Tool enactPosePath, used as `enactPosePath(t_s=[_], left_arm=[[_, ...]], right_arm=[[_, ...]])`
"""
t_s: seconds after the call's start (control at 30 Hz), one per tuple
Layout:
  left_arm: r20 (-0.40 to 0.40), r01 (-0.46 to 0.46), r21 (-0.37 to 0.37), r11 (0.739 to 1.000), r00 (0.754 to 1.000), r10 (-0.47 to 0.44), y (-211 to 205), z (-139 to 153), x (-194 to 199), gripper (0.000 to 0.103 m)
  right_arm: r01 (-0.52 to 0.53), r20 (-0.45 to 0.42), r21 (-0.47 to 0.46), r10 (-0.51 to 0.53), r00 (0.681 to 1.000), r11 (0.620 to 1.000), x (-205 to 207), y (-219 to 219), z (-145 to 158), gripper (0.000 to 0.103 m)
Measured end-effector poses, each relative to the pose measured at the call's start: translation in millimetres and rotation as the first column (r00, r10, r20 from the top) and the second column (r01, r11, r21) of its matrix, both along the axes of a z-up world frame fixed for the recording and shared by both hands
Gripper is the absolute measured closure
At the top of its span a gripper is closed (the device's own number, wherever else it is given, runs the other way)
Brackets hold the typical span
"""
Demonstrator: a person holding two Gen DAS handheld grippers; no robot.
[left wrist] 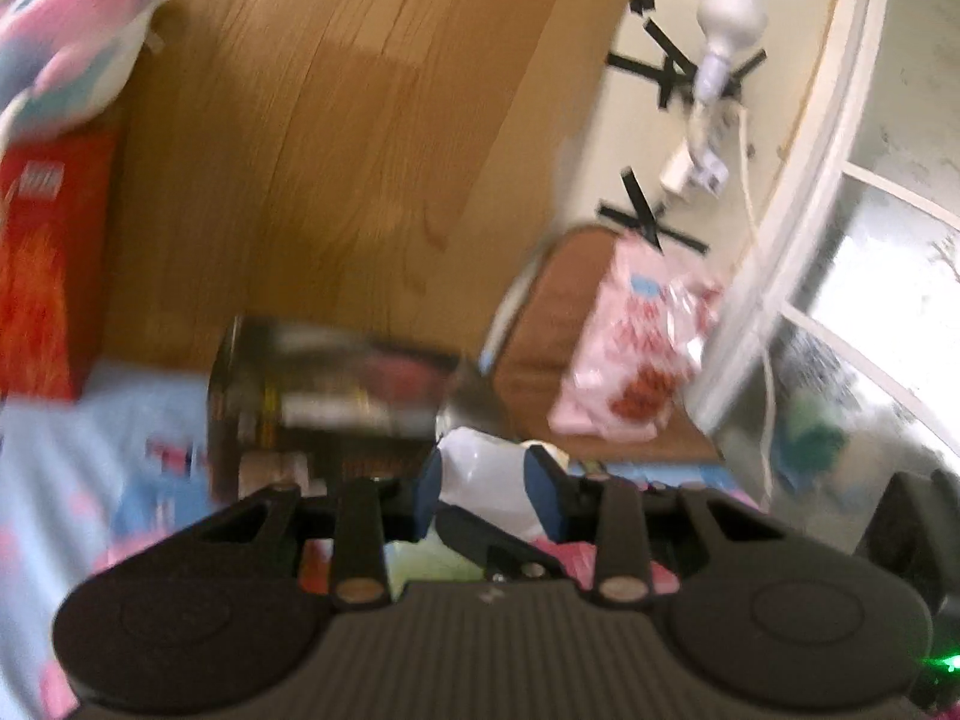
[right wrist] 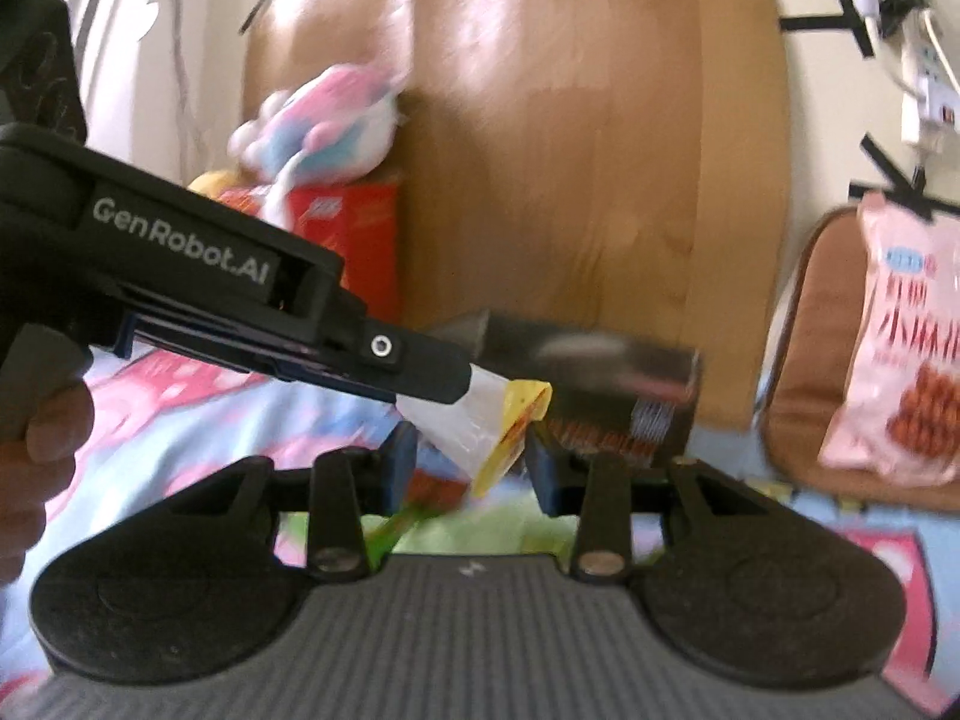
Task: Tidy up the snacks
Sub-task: 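Carry the yellow-lidded cup into the black box and release it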
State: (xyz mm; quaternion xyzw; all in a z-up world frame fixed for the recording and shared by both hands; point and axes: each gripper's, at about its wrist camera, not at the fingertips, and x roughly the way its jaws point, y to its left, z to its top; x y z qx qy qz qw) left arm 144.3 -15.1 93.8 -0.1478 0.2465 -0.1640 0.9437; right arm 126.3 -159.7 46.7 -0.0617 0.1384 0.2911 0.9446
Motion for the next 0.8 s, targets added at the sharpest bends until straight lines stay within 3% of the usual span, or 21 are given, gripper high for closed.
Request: enactPosePath(t_s=[0.13, 0.2, 0.27, 0.4, 0.53, 0.63, 0.73, 0.8], left_arm=[[-0.004, -0.088, 0.021, 0.996, 0.996, 0.088, 6.0, 0.7, 44.5, 0.065], [-0.024, -0.137, -0.036, 0.99, 0.99, 0.136, 25.4, -3.7, 41.6, 0.065], [-0.041, -0.164, -0.081, 0.983, 0.986, 0.161, 47.5, -12.4, 29.1, 0.065], [-0.118, -0.247, -0.048, 0.968, 0.964, 0.24, 74.0, -38.2, 6.9, 0.065], [-0.194, -0.214, -0.115, 0.97, 0.963, 0.189, 77.0, -62.4, -8.4, 0.065], [-0.211, -0.173, -0.124, 0.977, 0.967, 0.145, 66.2, -72.2, -17.3, 0.065], [-0.236, -0.132, -0.136, 0.982, 0.967, 0.098, 53.8, -79.2, -20.8, 0.065], [-0.25, -0.103, -0.12, 0.987, 0.966, 0.07, 40.8, -81.4, -22.1, 0.067]], right_arm=[[0.048, -0.003, 0.003, -0.048, 0.999, 0.999, 58.2, 7.9, 11.4, 0.057], [0.094, -0.03, -0.004, -0.094, 0.995, 0.996, 77.2, 1.2, 10.2, 0.055], [0.12, -0.069, 0.075, -0.115, 0.991, 0.99, 79.1, -21.7, 9.3, 0.055], [0.145, -0.177, 0.195, -0.111, 0.978, 0.97, 67.8, -69.1, -4.6, 0.055], [0.107, -0.318, 0.221, -0.032, 0.948, 0.969, 59.0, -86.3, -30.9, 0.055], [0.132, -0.388, 0.219, -0.038, 0.921, 0.967, 61.6, -92.4, -44.5, 0.055], [0.201, -0.473, 0.231, -0.07, 0.878, 0.952, 73.7, -98.1, -53.5, 0.056], [0.202, -0.537, 0.264, -0.03, 0.843, 0.943, 79.6, -100.9, -60.5, 0.058]])
